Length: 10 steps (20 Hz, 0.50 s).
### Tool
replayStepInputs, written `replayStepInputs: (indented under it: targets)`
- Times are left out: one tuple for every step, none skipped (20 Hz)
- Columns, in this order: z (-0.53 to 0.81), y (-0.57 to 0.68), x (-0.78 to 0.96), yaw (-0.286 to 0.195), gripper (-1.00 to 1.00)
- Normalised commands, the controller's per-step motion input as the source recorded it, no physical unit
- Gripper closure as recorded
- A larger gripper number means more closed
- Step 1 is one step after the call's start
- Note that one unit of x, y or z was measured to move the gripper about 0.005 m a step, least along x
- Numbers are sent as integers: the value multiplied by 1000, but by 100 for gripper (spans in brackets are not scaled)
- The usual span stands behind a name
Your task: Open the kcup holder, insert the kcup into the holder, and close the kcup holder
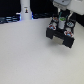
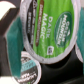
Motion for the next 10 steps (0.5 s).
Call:
replayStepInputs:
  targets:
    - [-280,18,37,12,100]
    - [-268,52,59,17,100]
    - [-228,87,87,19,100]
    - [-180,130,103,13,100]
    - [-138,143,111,30,100]
    - [-150,131,81,31,100]
    - [-147,129,84,33,100]
    - [-133,131,94,31,100]
    - [-110,139,98,36,100]
    - [-69,149,111,39,100]
